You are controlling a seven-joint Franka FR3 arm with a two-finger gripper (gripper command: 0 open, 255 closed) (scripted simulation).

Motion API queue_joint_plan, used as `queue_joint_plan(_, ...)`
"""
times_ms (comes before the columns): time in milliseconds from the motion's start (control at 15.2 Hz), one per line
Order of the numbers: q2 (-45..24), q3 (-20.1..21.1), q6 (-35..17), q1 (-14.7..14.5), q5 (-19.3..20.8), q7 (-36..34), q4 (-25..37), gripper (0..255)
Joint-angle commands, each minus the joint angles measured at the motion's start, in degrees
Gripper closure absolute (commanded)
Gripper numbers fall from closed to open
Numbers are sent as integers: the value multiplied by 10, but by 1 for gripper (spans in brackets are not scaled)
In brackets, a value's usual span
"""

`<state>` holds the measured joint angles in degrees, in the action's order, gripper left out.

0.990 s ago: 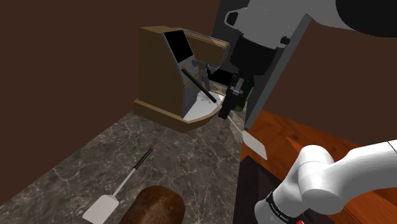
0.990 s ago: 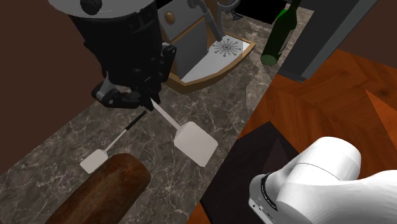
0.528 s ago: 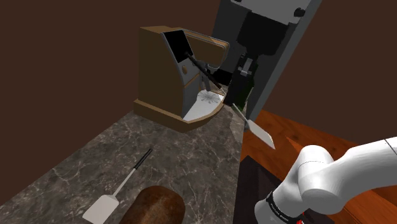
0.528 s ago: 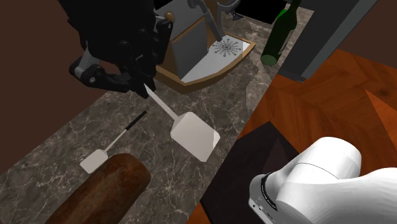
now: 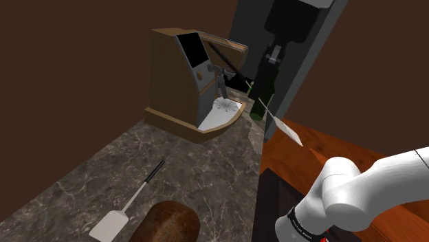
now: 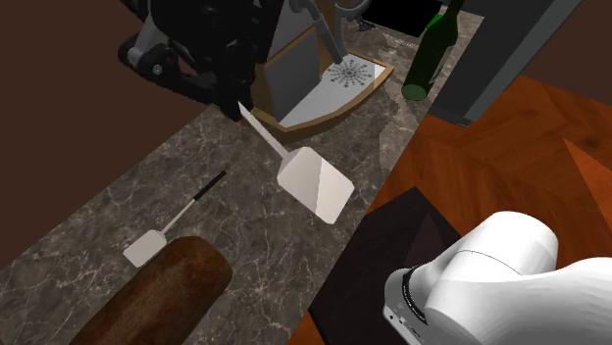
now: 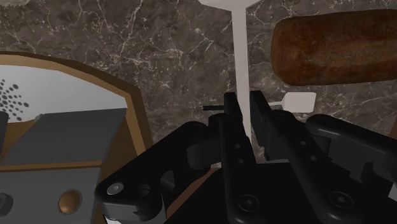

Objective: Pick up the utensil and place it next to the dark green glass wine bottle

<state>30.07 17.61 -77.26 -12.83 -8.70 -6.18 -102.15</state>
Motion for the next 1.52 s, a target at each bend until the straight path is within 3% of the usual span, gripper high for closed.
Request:
queue_joint_plan(0,3,-25,4,6,10,31,-2,255)
queue_joint_plan(726,0,-153,1,38,66,191,-13,255)
queue_joint_plan(1452,-76,-274,-7,73,106,349,54,255)
